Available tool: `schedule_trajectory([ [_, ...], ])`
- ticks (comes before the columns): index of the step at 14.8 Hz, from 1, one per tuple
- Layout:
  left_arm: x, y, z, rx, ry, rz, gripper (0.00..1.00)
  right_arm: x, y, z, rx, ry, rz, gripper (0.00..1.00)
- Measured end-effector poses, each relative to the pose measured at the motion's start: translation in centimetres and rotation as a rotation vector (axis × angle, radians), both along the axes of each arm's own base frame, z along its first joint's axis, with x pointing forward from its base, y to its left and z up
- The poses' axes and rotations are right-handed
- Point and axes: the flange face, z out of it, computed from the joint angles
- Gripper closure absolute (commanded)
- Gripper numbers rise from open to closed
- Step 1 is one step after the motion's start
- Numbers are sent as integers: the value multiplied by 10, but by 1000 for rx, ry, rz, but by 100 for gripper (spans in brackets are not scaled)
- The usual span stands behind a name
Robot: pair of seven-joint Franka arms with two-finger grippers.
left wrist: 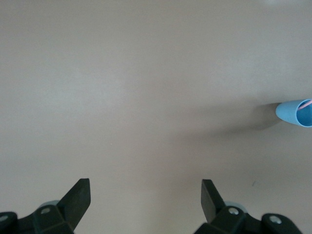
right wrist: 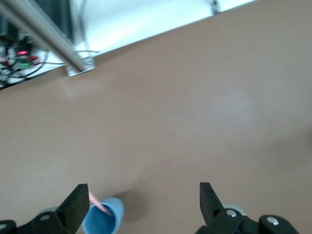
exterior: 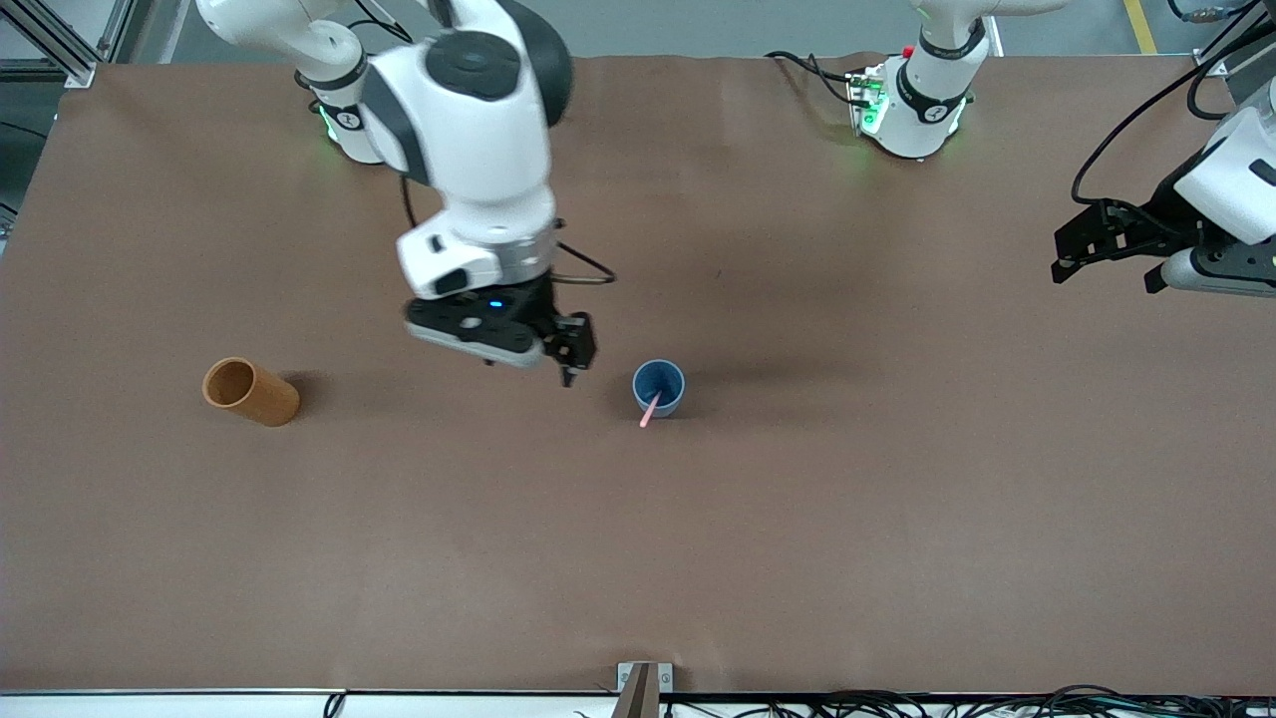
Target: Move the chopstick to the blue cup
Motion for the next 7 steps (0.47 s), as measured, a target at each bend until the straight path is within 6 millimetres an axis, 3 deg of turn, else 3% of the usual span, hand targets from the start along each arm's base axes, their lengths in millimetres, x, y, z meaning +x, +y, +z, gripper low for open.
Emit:
schedule_trajectory([
  [7,2,1,5,3,-13,1,0,7,-211,46,2,110,69,0],
])
